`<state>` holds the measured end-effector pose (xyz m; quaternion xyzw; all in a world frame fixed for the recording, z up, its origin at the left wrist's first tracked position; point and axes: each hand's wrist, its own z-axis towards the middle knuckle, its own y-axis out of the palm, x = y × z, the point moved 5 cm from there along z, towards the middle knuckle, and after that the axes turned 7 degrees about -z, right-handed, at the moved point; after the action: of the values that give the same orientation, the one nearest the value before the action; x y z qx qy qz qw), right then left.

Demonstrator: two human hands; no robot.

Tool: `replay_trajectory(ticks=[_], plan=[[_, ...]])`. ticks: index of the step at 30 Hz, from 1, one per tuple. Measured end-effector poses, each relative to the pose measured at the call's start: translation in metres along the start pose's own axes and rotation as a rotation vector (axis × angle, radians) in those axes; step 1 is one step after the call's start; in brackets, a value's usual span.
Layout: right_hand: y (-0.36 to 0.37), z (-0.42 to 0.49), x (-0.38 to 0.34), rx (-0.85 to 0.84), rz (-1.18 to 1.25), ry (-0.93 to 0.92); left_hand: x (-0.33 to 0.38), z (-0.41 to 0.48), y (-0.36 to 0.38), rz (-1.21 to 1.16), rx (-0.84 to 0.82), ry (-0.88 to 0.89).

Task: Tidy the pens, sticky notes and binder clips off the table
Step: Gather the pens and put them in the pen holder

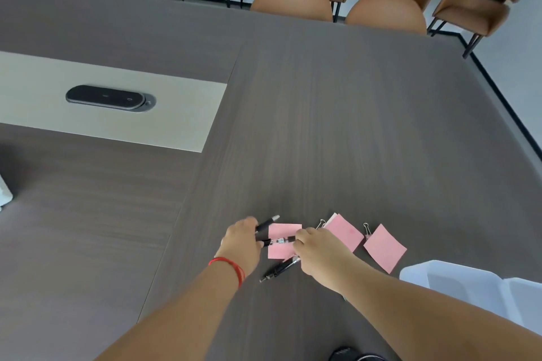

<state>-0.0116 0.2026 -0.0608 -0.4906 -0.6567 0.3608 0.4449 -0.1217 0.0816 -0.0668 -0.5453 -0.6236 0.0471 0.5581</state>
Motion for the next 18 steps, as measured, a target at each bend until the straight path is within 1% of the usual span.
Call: replay_trajectory(ticks=[3,4,5,7,8,10,12,13,15,17,18], plan=[[0.009,-0.007,0.003,-0.023,0.048,0.026,0.002,0.008,0.020,0.283,-0.098,0.086],[0.008,-0.006,-0.001,-0.022,0.043,0.015,0.001,0.009,0.024,0.367,-0.104,0.111],[0.007,-0.005,-0.006,-0.010,0.027,-0.003,0.002,0.009,0.026,0.434,-0.104,0.127],[0.006,-0.003,-0.013,-0.040,0.040,-0.014,0.002,0.008,0.029,0.477,-0.095,0.118],[0.006,0.000,-0.013,-0.062,0.032,0.000,0.000,0.007,0.026,0.442,-0.083,0.082],[0.002,-0.001,-0.012,-0.088,0.009,-0.002,-0.006,0.007,0.018,0.254,-0.044,-0.029],[-0.001,-0.006,-0.007,-0.059,0.049,0.022,-0.010,0.005,0.009,0.058,-0.043,-0.085],[-0.006,-0.011,-0.002,0.012,0.103,0.044,-0.010,0.002,0.005,-0.022,-0.058,-0.089],[-0.022,-0.024,0.010,0.105,0.297,0.101,-0.006,-0.005,-0.007,-0.209,-0.065,-0.077],[-0.037,-0.040,0.030,0.154,0.542,0.282,0.001,-0.010,-0.019,-0.373,-0.067,-0.061],[-0.043,-0.048,0.038,0.139,0.664,0.381,0.007,-0.014,-0.024,-0.461,-0.085,-0.070]])
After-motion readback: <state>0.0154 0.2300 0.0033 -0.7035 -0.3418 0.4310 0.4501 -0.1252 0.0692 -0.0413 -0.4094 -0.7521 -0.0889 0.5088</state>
